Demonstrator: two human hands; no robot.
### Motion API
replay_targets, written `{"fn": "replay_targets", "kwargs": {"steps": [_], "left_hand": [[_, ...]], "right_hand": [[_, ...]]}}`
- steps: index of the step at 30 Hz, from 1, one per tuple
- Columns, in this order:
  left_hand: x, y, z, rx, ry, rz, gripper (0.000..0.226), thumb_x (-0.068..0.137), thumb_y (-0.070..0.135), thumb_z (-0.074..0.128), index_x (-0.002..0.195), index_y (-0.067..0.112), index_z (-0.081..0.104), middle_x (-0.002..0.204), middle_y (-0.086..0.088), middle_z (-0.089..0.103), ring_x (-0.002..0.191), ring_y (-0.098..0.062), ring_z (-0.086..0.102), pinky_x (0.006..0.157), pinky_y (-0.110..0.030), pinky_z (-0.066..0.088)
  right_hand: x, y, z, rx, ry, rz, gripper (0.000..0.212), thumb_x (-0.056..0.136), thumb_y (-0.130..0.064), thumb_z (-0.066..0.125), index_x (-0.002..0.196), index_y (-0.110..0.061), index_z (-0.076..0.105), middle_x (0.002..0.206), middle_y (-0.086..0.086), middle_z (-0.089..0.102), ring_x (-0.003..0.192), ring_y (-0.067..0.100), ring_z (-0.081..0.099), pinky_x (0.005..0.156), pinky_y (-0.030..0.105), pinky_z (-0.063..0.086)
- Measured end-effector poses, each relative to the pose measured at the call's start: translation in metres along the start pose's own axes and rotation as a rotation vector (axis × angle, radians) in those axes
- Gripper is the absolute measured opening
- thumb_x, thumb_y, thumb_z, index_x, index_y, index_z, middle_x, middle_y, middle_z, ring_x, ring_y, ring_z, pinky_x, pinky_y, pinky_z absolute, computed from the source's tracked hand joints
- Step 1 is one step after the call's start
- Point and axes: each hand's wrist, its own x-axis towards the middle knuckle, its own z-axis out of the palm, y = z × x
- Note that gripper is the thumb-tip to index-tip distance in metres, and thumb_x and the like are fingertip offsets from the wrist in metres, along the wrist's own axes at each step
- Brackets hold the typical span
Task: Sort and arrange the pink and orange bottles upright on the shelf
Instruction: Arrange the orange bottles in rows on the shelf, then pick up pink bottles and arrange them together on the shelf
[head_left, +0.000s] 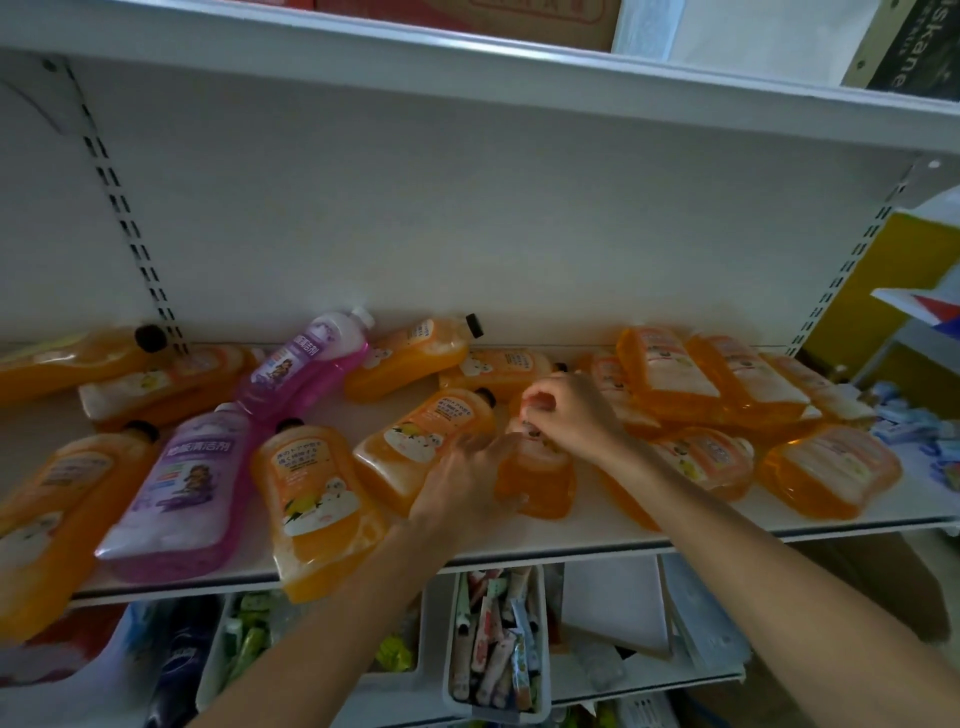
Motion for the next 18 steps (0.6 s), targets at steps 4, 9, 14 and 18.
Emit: {"fn": "replay_targets", "kwargs": {"steps": [4, 9, 14, 18], "left_hand": [[-0.024, -0.012, -0.036, -0.077, 0.231, 0.175, 0.034, 0.086, 0.02, 0.06, 0.119, 0.022, 0.059, 0.124, 0.001, 0.057, 0.112, -0.016, 0.053, 0.091, -0.022, 0.039], [-0.077, -0.078, -0.088, 0.007, 0.57, 0.065, 0.021, 0.076, 0.027, 0.058, 0.094, 0.029, 0.068, 0.091, 0.008, 0.069, 0.083, -0.016, 0.065, 0.068, -0.029, 0.05], [-0.151, -0.157, -0.115, 0.272, 0.235, -0.384, 0.115, 0.04, 0.088, 0.031, 0.141, 0.033, 0.028, 0.145, 0.003, 0.035, 0.134, -0.021, 0.027, 0.108, -0.039, 0.021], [-0.174, -0.186, -0.106, 0.465, 0.09, -0.339, 0.122, 0.051, 0.091, 0.032, 0.148, 0.021, 0.007, 0.155, 0.001, 0.014, 0.143, -0.02, 0.004, 0.114, -0.043, 0.007]], "right_hand": [[0.012, -0.05, -0.002, 0.097, 0.107, -0.081, 0.028, 0.089, -0.014, 0.058, 0.117, -0.009, 0.062, 0.116, 0.004, 0.065, 0.088, 0.005, 0.059, 0.068, 0.008, 0.034], [0.022, -0.144, 0.028, 0.296, 0.073, -0.182, 0.029, 0.087, -0.018, 0.06, 0.114, -0.008, 0.061, 0.112, 0.007, 0.065, 0.102, 0.02, 0.06, 0.082, 0.024, 0.043], [0.022, -0.23, 0.074, 0.208, -0.162, -0.203, 0.042, 0.091, -0.043, 0.053, 0.122, -0.014, 0.053, 0.112, 0.009, 0.065, 0.103, 0.027, 0.061, 0.085, 0.036, 0.049], [0.021, -0.264, 0.102, -0.26, -0.127, -0.209, 0.052, 0.095, -0.053, 0.034, 0.124, -0.011, 0.048, 0.119, 0.02, 0.06, 0.113, 0.036, 0.052, 0.086, 0.04, 0.042]]}}
